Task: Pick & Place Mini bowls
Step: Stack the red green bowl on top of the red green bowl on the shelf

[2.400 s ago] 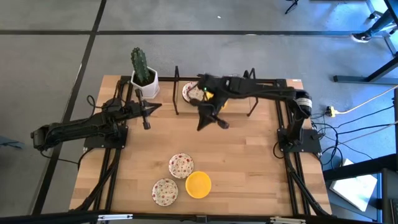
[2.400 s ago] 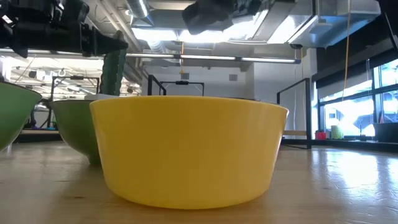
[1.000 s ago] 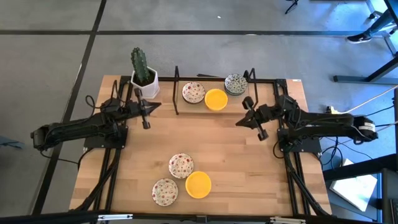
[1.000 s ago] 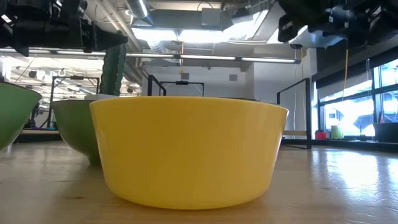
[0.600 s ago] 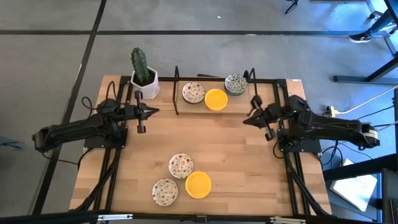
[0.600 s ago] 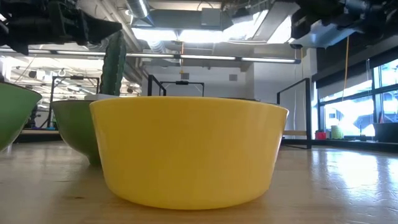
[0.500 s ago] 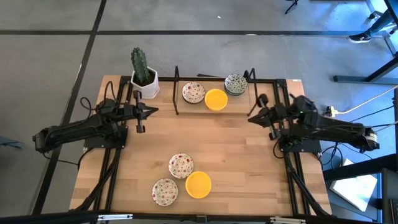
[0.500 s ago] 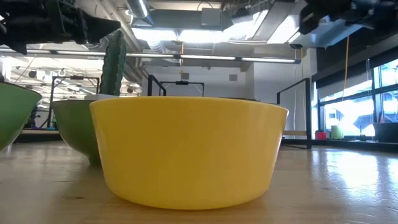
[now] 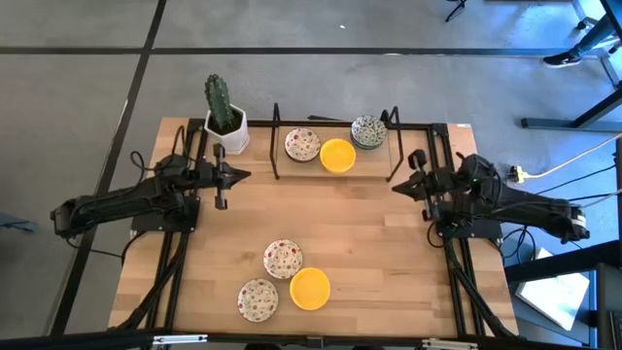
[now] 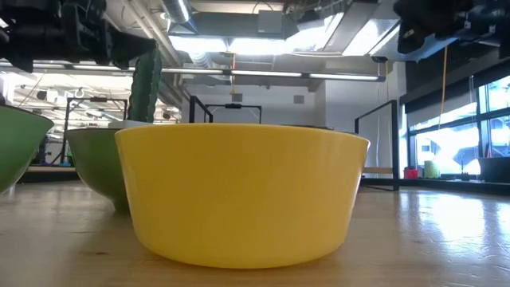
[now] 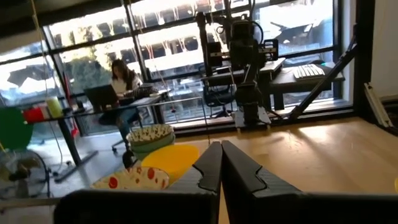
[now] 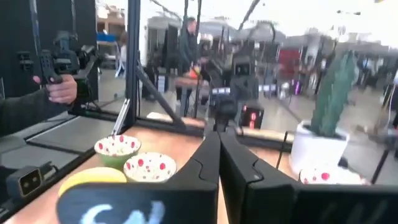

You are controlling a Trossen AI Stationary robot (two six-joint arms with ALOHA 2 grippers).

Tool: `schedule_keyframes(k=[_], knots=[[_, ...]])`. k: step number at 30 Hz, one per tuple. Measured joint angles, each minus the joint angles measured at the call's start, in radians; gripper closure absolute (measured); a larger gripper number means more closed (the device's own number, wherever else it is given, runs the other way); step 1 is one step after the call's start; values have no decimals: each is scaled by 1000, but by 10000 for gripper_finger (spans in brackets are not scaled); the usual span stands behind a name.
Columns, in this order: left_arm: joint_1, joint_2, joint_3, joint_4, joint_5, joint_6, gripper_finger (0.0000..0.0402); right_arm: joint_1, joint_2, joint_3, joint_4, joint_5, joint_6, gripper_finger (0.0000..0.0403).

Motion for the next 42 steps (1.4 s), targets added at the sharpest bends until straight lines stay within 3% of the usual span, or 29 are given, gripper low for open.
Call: schedule_keyframes(k=[6,15,22,29,33,37,42], knots=[[0,9,0,-11,0,-24,398,0,-2,-92,171,-18,34,398],[0,8,0,-23,0,56,398,0,2,-154,195,19,69,398],[0,21,0,-41,-1,39,398,0,3,-155,256,86,1,398],[0,30,0,-17,-1,-109,398,0,1,-155,364,84,8,398],[0,32,0,-26,-8,-205,398,0,1,-155,367,70,21,398],[0,47,0,-25,-72,-203,398,0,2,-155,306,0,65,398],[-1,91,4,-16,-122,-150,398,0,2,-155,270,12,58,398]])
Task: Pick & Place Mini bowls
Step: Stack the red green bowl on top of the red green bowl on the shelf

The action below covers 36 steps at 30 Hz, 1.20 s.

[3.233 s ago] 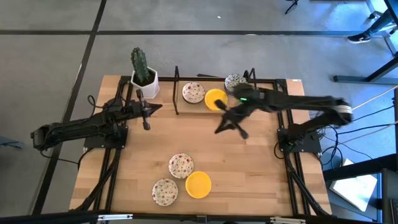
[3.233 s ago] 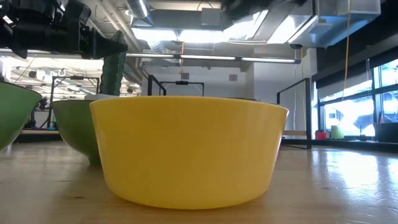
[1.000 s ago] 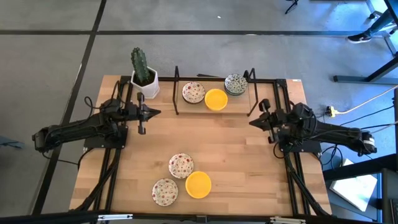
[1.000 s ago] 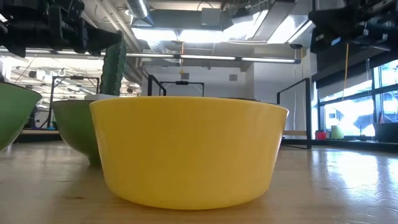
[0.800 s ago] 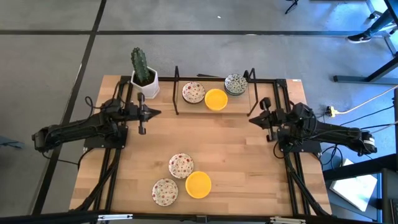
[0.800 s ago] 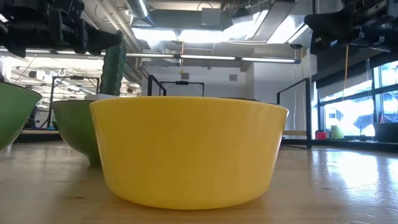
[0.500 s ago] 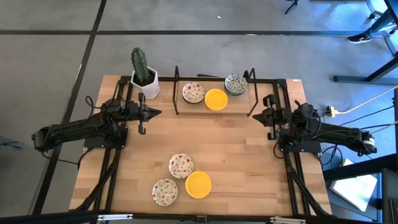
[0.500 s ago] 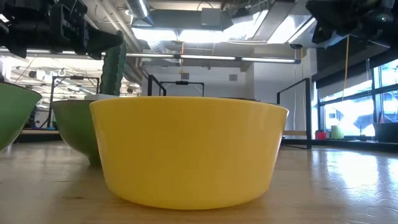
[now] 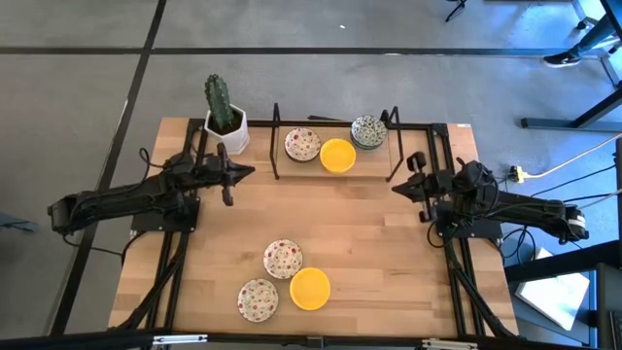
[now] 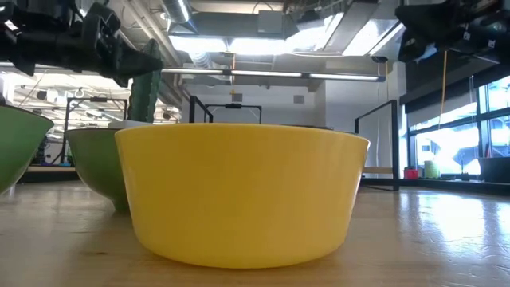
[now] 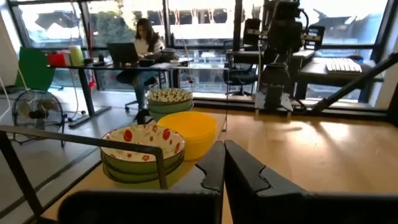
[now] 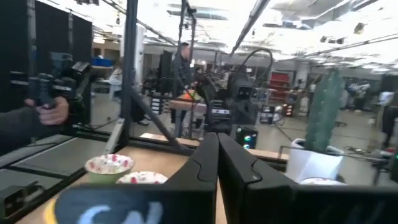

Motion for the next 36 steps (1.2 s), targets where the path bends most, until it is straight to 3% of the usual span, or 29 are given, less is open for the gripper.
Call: schedule_keyframes(k=[4,8,18,26,32,36], knots=[[-27,69,89,-58,4,-9,398,-1,0,7,2,40,2,398],[-124,167,227,-218,-5,-15,398,-4,0,25,6,40,53,398],[-434,493,555,-664,-216,-26,398,-4,0,25,-49,77,45,398],[-569,753,735,-787,-237,20,398,-5,0,25,-53,76,41,398],[-613,903,848,-828,-366,58,397,-4,0,25,-53,76,54,398],[-631,998,931,-935,-321,90,397,-4,0,25,-62,76,57,398]])
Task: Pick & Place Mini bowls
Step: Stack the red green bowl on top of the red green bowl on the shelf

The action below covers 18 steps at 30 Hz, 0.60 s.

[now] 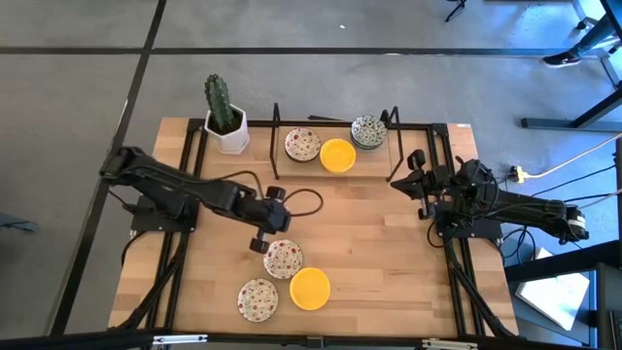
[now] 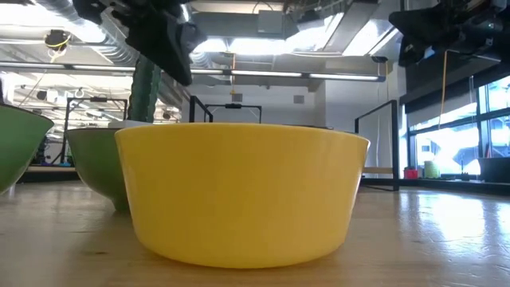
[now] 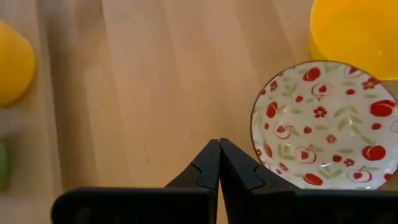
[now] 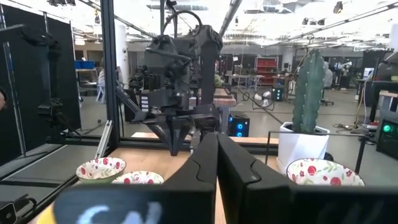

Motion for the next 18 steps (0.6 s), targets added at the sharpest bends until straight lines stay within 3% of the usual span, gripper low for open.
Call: schedule_keyframes(k=[4,9,18], knots=[[12,79,81,-78,19,-1,397,0,0,0,-4,0,-2,398],[19,139,132,-84,133,-35,388,0,0,0,18,0,-17,398],[-3,210,147,-97,150,-25,310,0,0,0,18,-1,3,398]])
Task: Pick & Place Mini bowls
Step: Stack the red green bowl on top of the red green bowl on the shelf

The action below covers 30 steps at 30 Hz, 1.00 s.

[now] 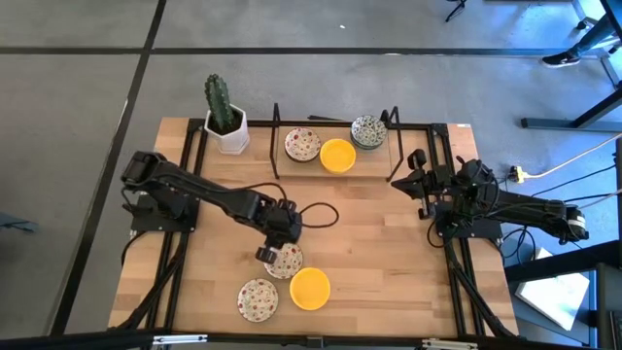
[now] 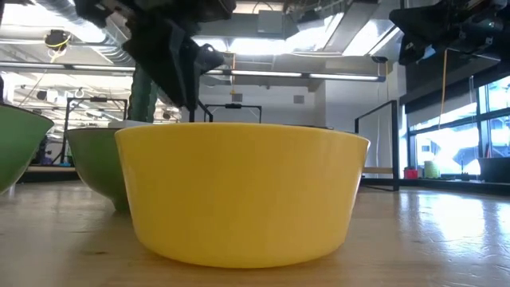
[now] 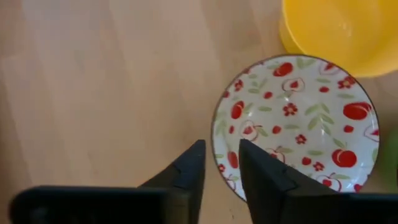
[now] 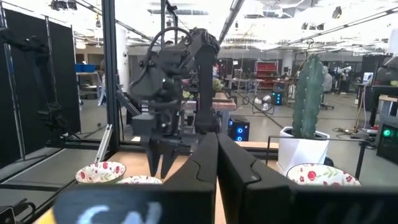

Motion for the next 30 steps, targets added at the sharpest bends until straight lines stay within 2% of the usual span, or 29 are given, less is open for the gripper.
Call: schedule_keyframes(k=[4,9,13,20,30], knots=[[-21,24,0,7,-1,34,267,0,0,0,0,0,2,398],[-20,57,0,6,-32,2,215,0,0,0,0,0,1,398],[0,76,1,9,22,-15,185,0,0,0,0,0,7,398],[15,152,1,6,41,2,174,0,0,0,-4,-2,6,398],[18,266,3,18,64,24,173,0,0,0,-27,-88,32,398]])
